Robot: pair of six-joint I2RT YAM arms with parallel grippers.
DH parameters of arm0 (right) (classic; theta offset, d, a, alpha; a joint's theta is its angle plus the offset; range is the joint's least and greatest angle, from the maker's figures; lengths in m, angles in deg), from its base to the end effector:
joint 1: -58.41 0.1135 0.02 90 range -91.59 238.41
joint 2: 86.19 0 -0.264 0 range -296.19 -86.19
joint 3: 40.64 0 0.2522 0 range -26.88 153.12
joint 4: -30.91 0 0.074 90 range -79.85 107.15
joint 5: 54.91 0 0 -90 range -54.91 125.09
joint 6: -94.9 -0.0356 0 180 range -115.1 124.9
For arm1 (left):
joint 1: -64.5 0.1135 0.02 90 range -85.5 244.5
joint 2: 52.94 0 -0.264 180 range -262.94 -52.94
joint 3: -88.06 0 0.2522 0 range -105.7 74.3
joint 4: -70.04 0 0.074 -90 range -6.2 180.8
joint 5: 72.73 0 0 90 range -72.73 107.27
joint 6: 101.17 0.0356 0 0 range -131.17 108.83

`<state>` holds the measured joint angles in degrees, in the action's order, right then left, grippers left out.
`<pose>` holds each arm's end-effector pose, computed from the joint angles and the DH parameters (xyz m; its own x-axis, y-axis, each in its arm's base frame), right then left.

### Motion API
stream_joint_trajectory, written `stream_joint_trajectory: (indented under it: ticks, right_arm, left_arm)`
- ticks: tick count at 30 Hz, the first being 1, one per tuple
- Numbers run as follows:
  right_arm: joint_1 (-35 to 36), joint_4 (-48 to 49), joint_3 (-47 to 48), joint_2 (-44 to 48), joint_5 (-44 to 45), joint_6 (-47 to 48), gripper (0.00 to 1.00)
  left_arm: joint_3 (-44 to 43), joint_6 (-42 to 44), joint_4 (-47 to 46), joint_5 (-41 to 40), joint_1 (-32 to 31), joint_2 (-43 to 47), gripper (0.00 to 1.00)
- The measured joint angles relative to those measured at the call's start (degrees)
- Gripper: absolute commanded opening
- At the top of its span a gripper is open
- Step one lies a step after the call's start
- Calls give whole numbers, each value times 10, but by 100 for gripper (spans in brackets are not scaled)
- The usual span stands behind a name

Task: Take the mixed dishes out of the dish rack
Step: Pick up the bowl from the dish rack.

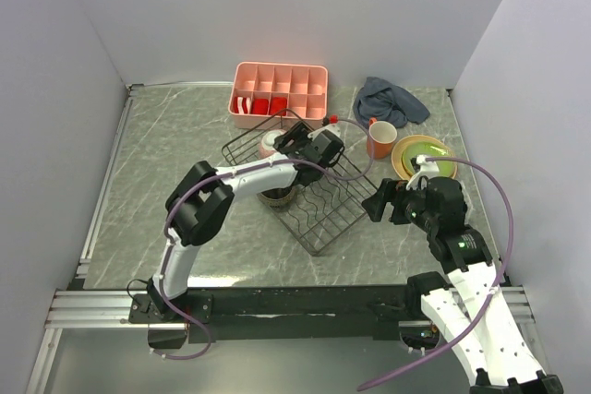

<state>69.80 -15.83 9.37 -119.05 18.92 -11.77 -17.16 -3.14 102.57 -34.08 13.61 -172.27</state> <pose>0.1287 0.0360 0.2777 -0.5862 0.1629 -0.7936 -0.2703 0.8841 0.3812 0.3117 -0.3394 0.2122 -0.4337 0.6718 -0.6005 0.2090 0.7233 0.6582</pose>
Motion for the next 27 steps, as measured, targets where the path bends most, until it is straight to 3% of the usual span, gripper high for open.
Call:
stream_joint_trajectory:
  ticks: [16, 27]
  right_arm:
    - [1, 0, 0, 12, -9, -3, 100]
    - [1, 58, -1, -2, -63, -38, 100]
  left_arm:
    - [-2, -132, 78, 90, 31, 77, 34]
    - [-2, -243, 100, 223, 102, 176, 36]
